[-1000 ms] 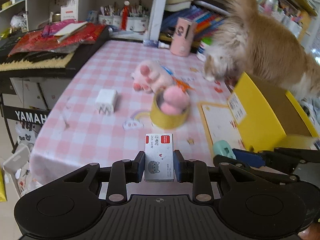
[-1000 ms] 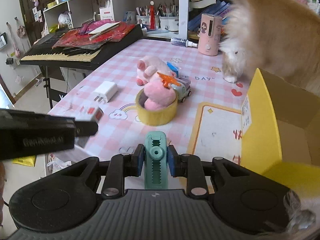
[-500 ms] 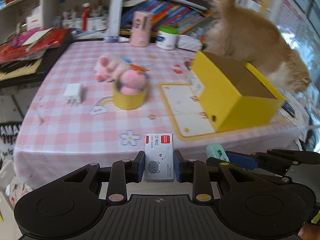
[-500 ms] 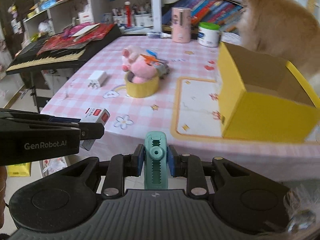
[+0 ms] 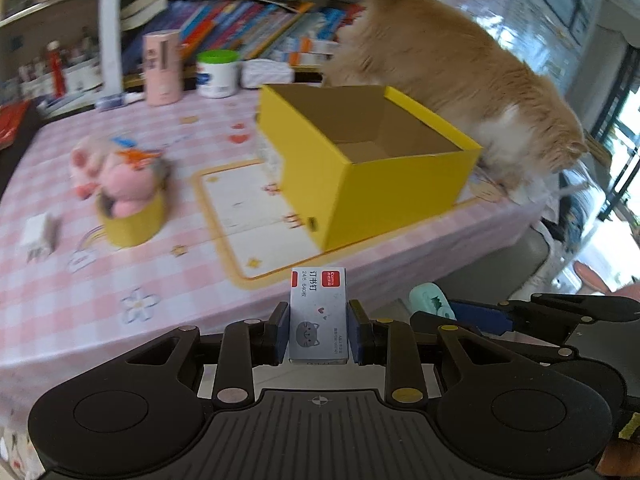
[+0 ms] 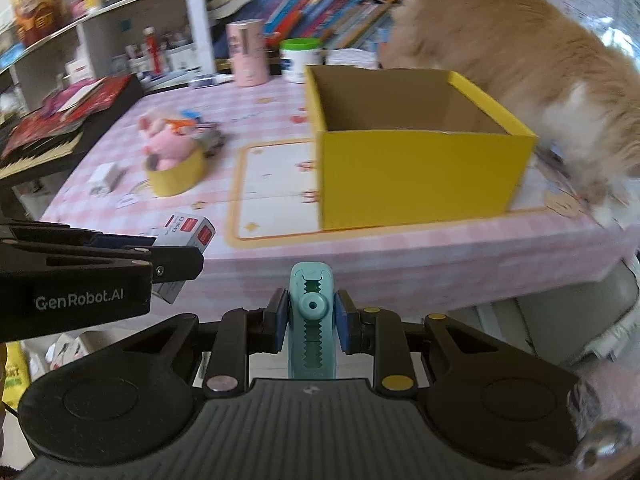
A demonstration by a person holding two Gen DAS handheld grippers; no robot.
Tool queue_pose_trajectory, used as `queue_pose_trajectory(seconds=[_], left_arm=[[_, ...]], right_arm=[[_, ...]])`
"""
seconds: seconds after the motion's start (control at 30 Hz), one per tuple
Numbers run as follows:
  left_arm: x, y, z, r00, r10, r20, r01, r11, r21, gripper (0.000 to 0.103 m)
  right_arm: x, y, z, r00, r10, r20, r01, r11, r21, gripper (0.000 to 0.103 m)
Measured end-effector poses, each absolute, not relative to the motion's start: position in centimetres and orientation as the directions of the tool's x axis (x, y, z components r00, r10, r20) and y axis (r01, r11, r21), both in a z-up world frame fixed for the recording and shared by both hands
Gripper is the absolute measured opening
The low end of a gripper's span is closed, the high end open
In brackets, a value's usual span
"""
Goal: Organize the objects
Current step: 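Carry the white box and green clip into the yellow box with both tools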
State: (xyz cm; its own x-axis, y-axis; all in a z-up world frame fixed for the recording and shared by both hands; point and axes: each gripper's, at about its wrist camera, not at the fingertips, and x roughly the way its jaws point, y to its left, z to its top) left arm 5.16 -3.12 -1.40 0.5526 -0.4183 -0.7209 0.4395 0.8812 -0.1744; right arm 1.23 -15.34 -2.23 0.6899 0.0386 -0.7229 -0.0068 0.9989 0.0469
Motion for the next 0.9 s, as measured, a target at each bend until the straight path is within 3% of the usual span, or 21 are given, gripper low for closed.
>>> queue_pose_trajectory(seconds=[0.33, 0.9], left_arm=[[6.8, -7.9, -1.1, 0.539, -0.449, -0.712, 0.502, 0.851, -0.157, 0.028], [9.2, -13.9, 0.7, 0.596, -0.483, -0.641, 0.539, 0.833, -0.126, 0.028]], right_arm=[[1.9, -20.0, -2.2, 0.691, -0.021, -0.723, 0.075, 0.996, 0.043, 0.023], [5.5, -26.1, -1.3, 0.704, -0.032, -0.71, 0.07, 0.997, 0.025, 0.023]])
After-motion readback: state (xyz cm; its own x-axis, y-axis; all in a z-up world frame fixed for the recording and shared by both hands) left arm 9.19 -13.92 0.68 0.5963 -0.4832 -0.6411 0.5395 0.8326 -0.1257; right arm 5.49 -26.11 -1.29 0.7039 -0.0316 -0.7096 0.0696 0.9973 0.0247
